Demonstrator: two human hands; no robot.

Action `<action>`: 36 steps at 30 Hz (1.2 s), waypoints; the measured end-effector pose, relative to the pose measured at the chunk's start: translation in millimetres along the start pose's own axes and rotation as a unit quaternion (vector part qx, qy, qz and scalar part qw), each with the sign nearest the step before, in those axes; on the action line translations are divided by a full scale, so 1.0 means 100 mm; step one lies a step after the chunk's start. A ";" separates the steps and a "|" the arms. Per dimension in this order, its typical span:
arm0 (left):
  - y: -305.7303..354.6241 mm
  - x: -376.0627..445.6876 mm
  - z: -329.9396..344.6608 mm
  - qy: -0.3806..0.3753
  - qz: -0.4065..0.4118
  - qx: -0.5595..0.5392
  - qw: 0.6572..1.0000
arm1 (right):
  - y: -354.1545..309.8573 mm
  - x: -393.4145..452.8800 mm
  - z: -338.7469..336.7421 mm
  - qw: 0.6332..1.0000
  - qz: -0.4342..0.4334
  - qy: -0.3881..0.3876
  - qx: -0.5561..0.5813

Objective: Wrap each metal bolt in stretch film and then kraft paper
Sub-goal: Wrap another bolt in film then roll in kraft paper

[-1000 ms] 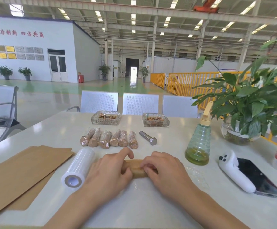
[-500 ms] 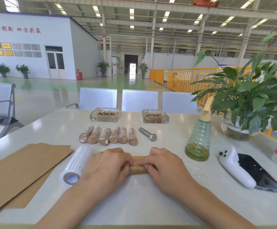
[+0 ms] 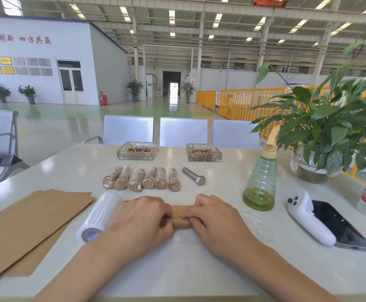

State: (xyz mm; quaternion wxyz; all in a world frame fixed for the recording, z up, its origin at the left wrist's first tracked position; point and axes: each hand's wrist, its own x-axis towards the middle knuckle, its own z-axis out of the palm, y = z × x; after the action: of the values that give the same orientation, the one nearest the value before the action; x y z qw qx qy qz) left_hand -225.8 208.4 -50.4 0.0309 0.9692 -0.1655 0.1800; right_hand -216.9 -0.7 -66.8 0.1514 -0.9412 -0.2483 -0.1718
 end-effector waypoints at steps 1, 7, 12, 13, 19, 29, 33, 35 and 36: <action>0.00 0.00 0.01 -0.004 0.004 0.001 1.000 | 0.00 0.00 0.00 1.000 -0.001 0.000 -0.001; -0.04 0.03 -0.03 -0.026 0.010 -0.011 1.000 | -0.01 0.02 -0.02 1.000 -0.007 -0.019 -0.014; -0.04 0.05 -0.05 -0.049 0.004 -0.027 0.998 | -0.02 0.05 -0.04 0.999 -0.019 -0.024 -0.031; -0.04 0.04 -0.05 -0.053 0.003 -0.033 0.998 | -0.02 0.04 -0.04 0.999 -0.020 -0.023 -0.031; 0.01 0.02 -0.09 -0.078 0.029 -0.040 0.996 | 0.00 0.07 -0.12 0.998 -0.022 -0.050 -0.042; 0.06 0.04 -0.18 -0.116 0.027 -0.032 0.992 | 0.09 0.20 -0.38 0.989 -0.001 -0.128 -0.071; 0.04 0.11 -0.15 -0.141 0.036 -0.031 0.989 | 0.03 0.11 -0.27 0.993 -0.041 -0.073 -0.079; 0.03 0.15 -0.14 -0.157 0.035 -0.036 0.986 | 0.03 0.08 -0.25 0.996 -0.024 -0.066 -0.051; 0.01 0.18 -0.15 -0.169 0.030 -0.043 0.984 | 0.03 0.08 -0.25 0.997 -0.019 -0.064 -0.044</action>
State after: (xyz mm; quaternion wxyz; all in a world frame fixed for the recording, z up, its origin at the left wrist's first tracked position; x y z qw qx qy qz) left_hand -215.7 203.6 -30.1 0.0383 0.9780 -0.2048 0.0069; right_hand -215.0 -8.9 -42.0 0.0905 -0.9511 -0.2677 -0.1249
